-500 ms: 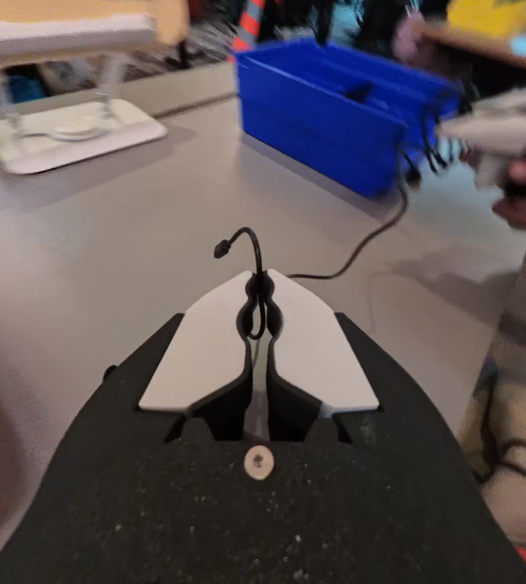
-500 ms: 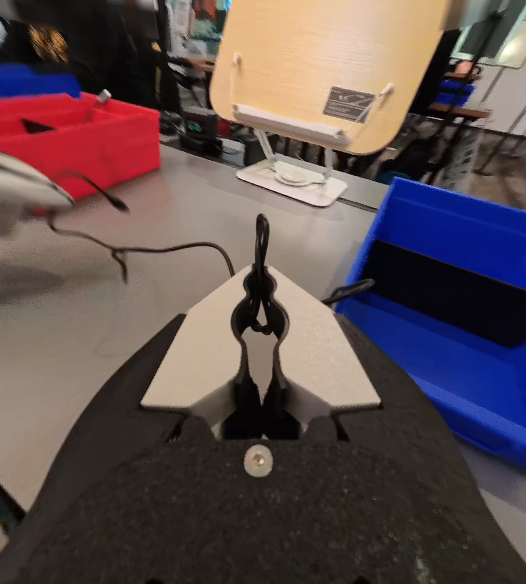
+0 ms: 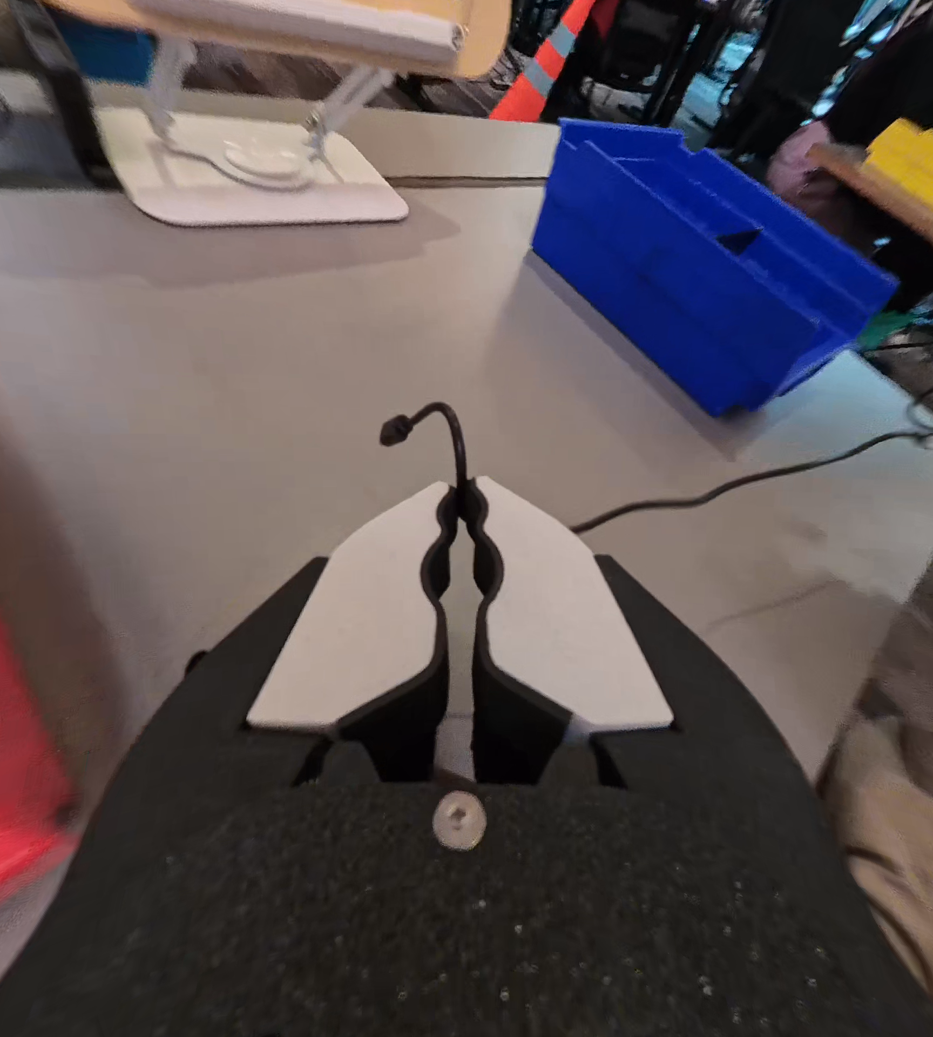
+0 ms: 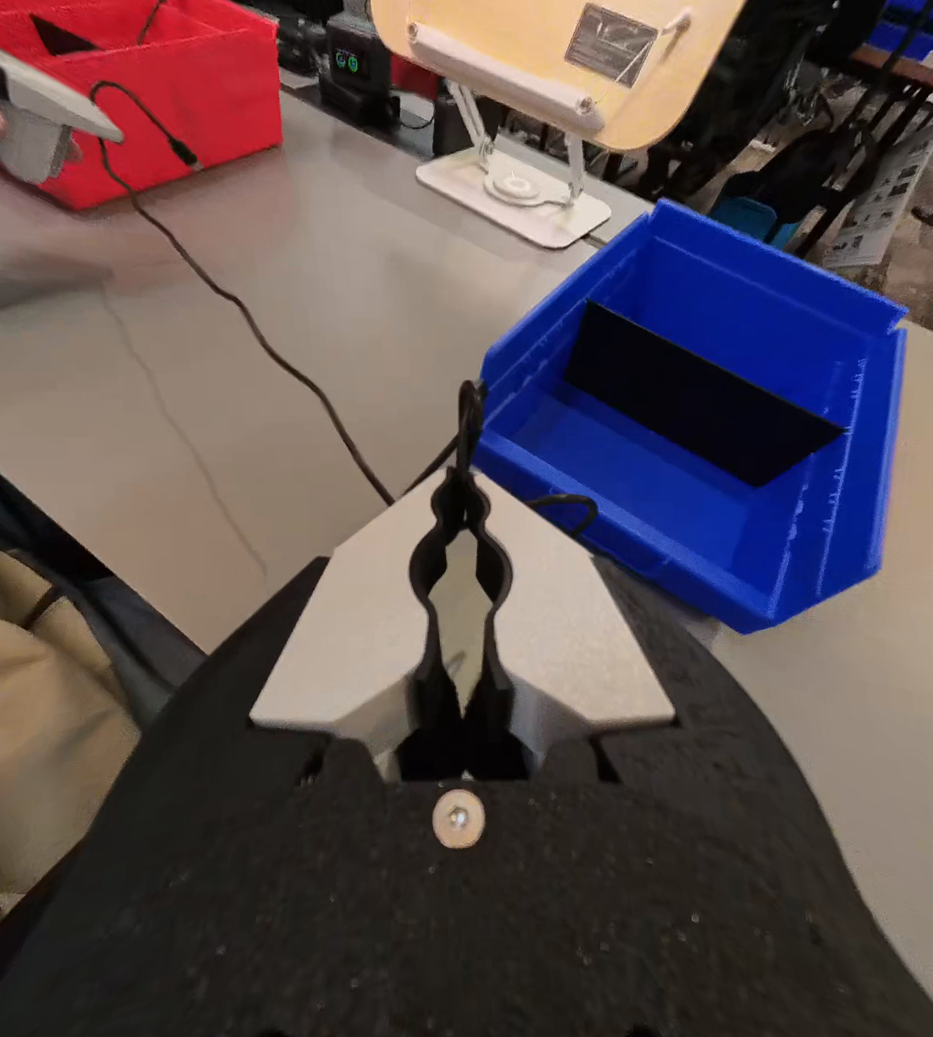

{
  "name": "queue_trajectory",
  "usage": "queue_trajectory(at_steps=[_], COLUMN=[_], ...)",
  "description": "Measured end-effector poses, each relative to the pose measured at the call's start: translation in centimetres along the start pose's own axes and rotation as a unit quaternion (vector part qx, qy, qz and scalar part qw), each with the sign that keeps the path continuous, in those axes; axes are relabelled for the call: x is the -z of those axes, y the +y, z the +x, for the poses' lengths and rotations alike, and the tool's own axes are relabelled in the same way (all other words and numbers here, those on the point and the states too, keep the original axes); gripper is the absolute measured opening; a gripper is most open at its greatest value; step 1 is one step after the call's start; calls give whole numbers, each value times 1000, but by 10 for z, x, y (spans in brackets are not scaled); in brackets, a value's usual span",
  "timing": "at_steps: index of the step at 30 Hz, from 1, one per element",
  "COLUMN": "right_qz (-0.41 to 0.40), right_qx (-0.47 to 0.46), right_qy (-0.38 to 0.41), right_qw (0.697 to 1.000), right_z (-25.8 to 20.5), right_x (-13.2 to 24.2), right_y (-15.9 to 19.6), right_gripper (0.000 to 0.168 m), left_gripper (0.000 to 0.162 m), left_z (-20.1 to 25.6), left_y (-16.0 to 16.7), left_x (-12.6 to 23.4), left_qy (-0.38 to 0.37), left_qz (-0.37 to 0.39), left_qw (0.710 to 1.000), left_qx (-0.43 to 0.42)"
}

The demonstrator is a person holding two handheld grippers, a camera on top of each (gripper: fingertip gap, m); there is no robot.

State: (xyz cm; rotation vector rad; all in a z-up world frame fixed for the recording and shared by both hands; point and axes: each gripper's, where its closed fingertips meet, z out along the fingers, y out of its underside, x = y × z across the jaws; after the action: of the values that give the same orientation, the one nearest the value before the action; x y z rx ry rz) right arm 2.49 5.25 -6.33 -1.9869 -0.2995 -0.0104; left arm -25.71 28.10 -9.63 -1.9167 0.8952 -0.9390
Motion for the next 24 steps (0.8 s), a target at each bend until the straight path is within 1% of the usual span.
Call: queue_trajectory(at_steps=[2, 3, 6, 7, 9, 12, 14, 16, 17, 18, 19, 21, 23, 24], right_qz=[-18, -20, -28, -44, -79, -171, -211, -234, -234, -224, -207, -143, -57, -27], right_qx=[13, 15, 5, 7, 25, 42, 41, 20, 8, -2, -15, -51, -83, -96], right_qy=[-9, -13, -48, -69, -100, -128, -115, -120, -117, -128, -146, -166, -198, -208], right_qw=[1000, 1000, 998, 997, 991, 976, 970, 965, 965, 966, 967, 974, 975, 973], right_z=[-9, -14, -40, -55, -82, -109, -110, -109, -105, -105, -106, -101, -99, -99], right_x=[-11, -19, -53, -65, -89, -115, -124, -125, -124, -121, -116, -104, -91, -89], right_y=[6, 6, 3, 6, 16, 46, 58, 63, 62, 58, 50, 17, -28, -46], right_gripper=[1, 1, 1, 1, 1, 1, 1, 2, 9, 26, 39, 44, 44, 44], left_gripper=[2, 2, 2, 2, 2, 2, 2, 2, 2, 2, 2, 2, 2, 2], left_z=[22, 30, 49, 56, 68, 82, 75, 66, 62, 62, 64, 69, 74, 76], left_y=[10, 15, 23, 26, 28, 35, 35, 32, 31, 32, 29, 19, 13, 8], left_x=[-17, -26, -52, -61, -76, -93, -98, -100, -99, -98, -96, -89, -82, -79], left_qy=[59, 73, 83, 86, 87, 92, 66, 43, 38, 43, 48, 62, 64, 59], left_qz=[-41, -62, -97, -111, -119, -133, -126, -110, -110, -112, -106, -77, -66, -56], left_qw=[997, 995, 992, 990, 988, 986, 988, 991, 991, 991, 992, 994, 992, 991], left_qx=[12, 8, -16, -26, -40, -49, -57, -65, -66, -61, -53, -56, -86, -104])
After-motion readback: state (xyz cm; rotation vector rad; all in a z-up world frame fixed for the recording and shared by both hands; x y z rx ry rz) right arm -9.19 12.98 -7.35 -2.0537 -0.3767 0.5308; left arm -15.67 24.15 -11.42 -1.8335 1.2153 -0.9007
